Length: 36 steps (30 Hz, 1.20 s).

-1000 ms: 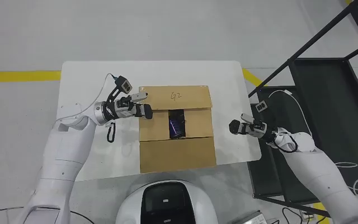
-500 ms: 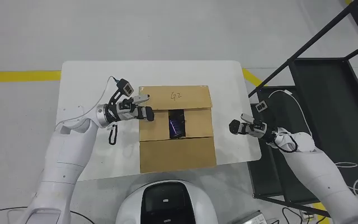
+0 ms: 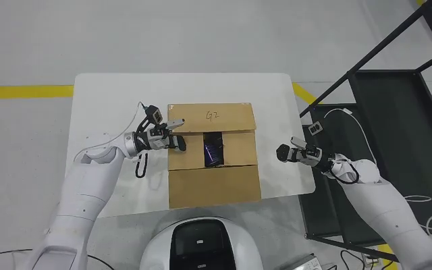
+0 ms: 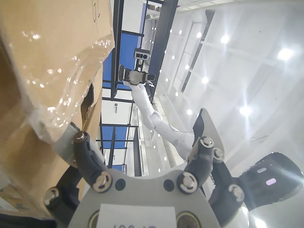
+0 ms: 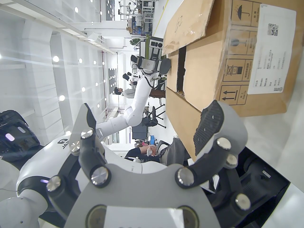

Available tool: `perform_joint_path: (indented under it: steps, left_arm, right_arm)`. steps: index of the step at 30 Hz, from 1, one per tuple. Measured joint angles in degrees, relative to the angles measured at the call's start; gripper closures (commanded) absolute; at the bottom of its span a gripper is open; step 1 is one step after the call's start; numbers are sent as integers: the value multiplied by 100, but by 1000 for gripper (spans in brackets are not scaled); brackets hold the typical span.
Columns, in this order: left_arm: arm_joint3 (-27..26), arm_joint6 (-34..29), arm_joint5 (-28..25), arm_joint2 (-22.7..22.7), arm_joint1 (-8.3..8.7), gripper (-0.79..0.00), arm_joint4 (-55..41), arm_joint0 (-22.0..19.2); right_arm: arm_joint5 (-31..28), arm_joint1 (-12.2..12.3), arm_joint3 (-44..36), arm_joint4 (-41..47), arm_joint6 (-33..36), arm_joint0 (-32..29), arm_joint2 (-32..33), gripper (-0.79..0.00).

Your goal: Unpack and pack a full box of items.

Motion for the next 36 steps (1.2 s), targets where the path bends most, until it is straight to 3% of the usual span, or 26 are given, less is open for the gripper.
perform_joint_path:
  steps: [7, 19, 36]
  left_arm:
    - [410, 495, -395, 107, -105, -785, -247, -338]
    - [1383, 498, -817, 556, -445, -785, -1014, -1226]
    - [3248, 1101, -1394, 1205, -1082, -785, -1128, -2672]
  right_arm:
    - [0, 0, 0, 0, 0, 0, 0, -785]
    - [0, 0, 0, 0, 0, 0, 0, -785]
    - [0, 0, 0, 0, 0, 0, 0, -785]
